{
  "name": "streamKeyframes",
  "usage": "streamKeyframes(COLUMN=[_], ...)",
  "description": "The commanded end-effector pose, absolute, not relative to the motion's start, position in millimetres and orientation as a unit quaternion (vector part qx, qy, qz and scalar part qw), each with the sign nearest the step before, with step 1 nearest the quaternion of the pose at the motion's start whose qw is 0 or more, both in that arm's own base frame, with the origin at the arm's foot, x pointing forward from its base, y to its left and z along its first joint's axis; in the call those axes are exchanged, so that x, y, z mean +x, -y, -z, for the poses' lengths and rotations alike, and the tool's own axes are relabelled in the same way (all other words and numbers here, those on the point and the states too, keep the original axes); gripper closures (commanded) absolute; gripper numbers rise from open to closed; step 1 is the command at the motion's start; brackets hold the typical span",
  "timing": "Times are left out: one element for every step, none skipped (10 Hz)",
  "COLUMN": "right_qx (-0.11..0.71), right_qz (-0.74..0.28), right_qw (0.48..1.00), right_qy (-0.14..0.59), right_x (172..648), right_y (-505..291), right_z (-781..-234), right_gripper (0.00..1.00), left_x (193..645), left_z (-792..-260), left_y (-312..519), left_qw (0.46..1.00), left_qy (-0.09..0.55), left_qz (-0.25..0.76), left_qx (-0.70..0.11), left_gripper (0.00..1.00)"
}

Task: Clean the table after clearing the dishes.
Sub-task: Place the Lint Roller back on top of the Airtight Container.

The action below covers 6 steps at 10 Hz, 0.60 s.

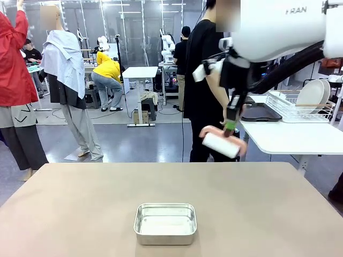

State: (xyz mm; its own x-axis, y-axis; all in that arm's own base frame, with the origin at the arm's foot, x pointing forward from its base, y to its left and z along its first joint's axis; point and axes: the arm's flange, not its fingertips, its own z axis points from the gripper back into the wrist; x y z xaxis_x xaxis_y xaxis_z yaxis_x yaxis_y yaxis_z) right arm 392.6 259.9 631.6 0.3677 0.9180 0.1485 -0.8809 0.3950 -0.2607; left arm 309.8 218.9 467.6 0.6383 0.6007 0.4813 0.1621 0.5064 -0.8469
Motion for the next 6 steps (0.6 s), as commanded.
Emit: streamKeyframes(right_qx=[-0.046, -0.038, -0.045, -0.063, -0.040, -0.040], right_qz=[-0.664, -0.692, -0.694, -0.698, -0.683, -0.683], right_qw=[0.737, 0.712, 0.708, 0.700, 0.721, 0.721], right_qy=[0.116, 0.110, 0.120, 0.136, 0.109, 0.109], right_x=[384.9, 377.4, 373.2, 370.5, 361.0, 361.0], right_y=[-310.6, -335.0, -347.9, -350.5, -353.6, -353.6], right_z=[-611.2, -598.6, -591.3, -590.0, -588.6, -588.6], right_gripper=[0.77, 0.77, 0.77, 0.77, 0.77, 0.77], left_x=[307.1, 307.1, 307.1, 307.1, 307.1, 307.1], left_z=[-470.1, -470.1, -470.1, -470.1, -470.1, -470.1], left_y=[-220.8, -220.8, -220.8, -220.8, -220.8, -220.8], left_qw=[0.772, 0.772, 0.772, 0.772, 0.772, 0.772], left_qy=[0.392, 0.392, 0.392, 0.392, 0.392, 0.392], left_qz=[-0.144, -0.144, -0.144, -0.144, -0.144, -0.144], left_qx=[-0.478, -0.478, -0.478, -0.478, -0.478, -0.478], left_gripper=[0.00, 0.00, 0.00, 0.00, 0.00, 0.00])
